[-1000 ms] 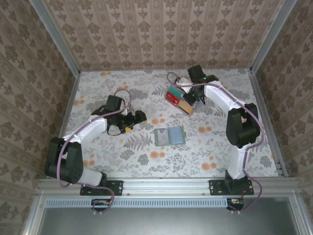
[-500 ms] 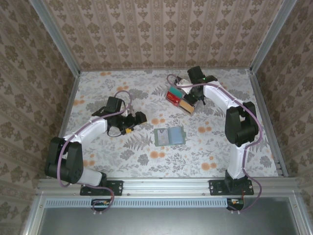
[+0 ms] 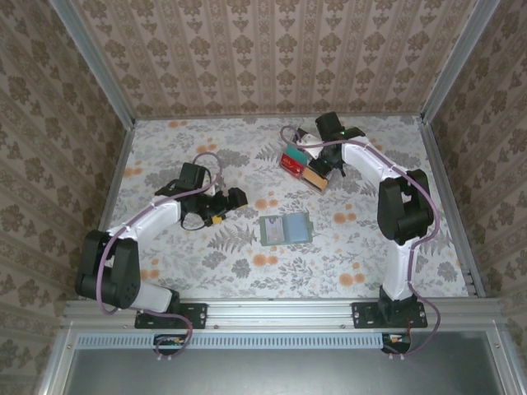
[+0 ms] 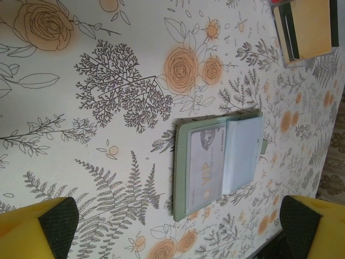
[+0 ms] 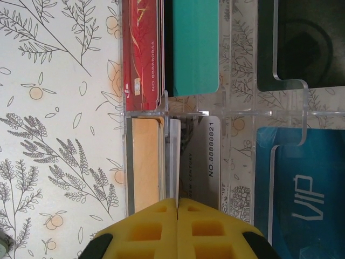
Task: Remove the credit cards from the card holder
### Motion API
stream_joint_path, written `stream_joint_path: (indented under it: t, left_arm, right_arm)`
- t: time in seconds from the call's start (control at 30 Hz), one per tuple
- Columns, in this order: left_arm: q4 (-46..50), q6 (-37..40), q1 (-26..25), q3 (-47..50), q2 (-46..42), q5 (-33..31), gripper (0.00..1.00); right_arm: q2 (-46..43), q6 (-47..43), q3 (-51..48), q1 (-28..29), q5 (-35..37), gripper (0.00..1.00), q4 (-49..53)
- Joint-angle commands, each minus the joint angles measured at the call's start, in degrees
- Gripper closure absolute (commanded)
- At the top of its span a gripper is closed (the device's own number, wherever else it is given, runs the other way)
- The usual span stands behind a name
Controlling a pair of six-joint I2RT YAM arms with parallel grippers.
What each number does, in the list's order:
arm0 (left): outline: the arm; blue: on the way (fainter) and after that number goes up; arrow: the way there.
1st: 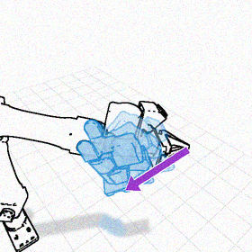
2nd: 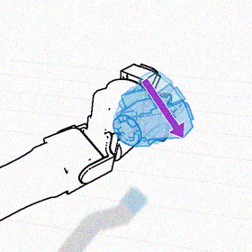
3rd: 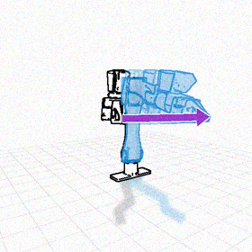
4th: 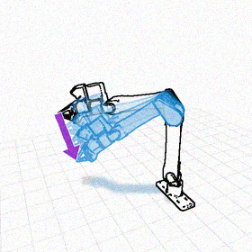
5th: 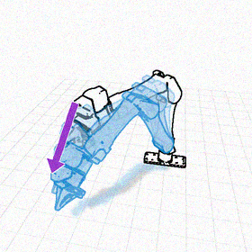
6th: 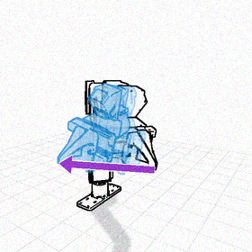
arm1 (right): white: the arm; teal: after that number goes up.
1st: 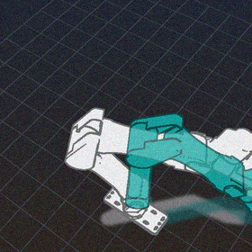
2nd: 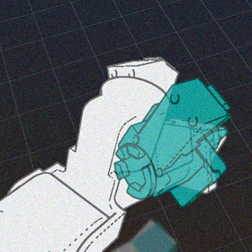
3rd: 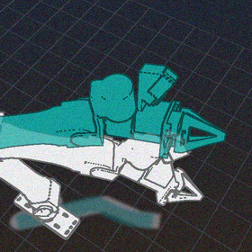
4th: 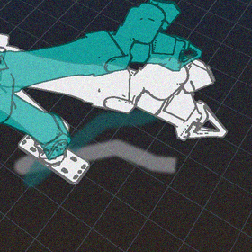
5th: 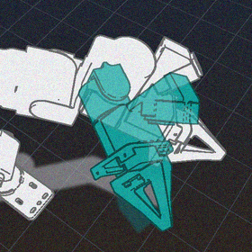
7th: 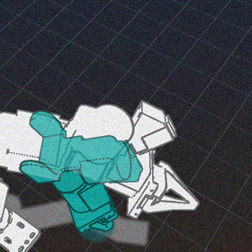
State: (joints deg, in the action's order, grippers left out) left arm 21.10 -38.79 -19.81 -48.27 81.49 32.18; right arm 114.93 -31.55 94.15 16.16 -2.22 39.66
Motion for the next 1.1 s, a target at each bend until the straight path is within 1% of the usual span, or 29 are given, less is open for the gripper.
stream_joint_path:
  t: [0.0, 0.1, 0.2, 0.37, 0.47, 0.57, 0.63, 0.8, 1.0, 1.07]
  left_arm:
    - [-0.10, -0.39, 0.30, 0.88, 0.24, 0.99, 0.00]
    - [-0.26, -0.41, 0.30, 0.73, 0.33, 1.12, 0.00]
    - [-0.23, -0.41, 0.30, 0.65, 0.44, 1.21, 0.00]
    - [-0.44, -0.51, 0.31, 0.82, 0.28, 1.30, 0.00]
    - [-0.32, -0.50, 0.30, 0.90, 0.16, 1.30, 0.00]
    - [-0.19, -0.50, 0.30, 0.93, 0.16, 1.26, 0.00]
    - [-0.34, -0.50, 0.31, 0.90, 0.13, 1.30, 0.00]
    - [-0.43, -0.55, 0.35, 0.99, -0.02, 1.32, 0.00]
    - [-0.35, -0.60, 0.30, 1.12, -0.68, 1.39, 0.00]
    - [-0.11, -0.67, 0.22, 1.04, -1.02, 0.92, 0.00]
  right_arm:
    - [2.25, -0.07, -0.51, -0.25, -0.47, 1.00, -0.43]
    - [2.72, 0.39, 0.01, -0.21, 1.07, 1.00, -0.70]
    - [2.03, 0.24, -0.37, -0.21, 0.46, 1.00, -0.90]
    - [1.30, 0.58, 0.15, -0.30, 0.15, 0.95, -0.13]
    - [0.10, 1.43, 0.76, -0.49, 0.05, 0.88, 0.07]
    - [-1.24, 2.38, 1.19, -0.65, 0.05, 0.77, 0.29]
    - [-2.07, 2.84, 1.38, -0.80, 0.19, 0.73, 0.32]
    - [-4.40, 4.22, 1.39, -1.21, 0.11, 0.72, 0.00]
    - [-8.90, 7.48, 0.07, -1.96, -3.76, 0.70, -1.03]
    - [-10.94, 9.99, -1.24, -2.01, -5.04, 0.67, -1.95]
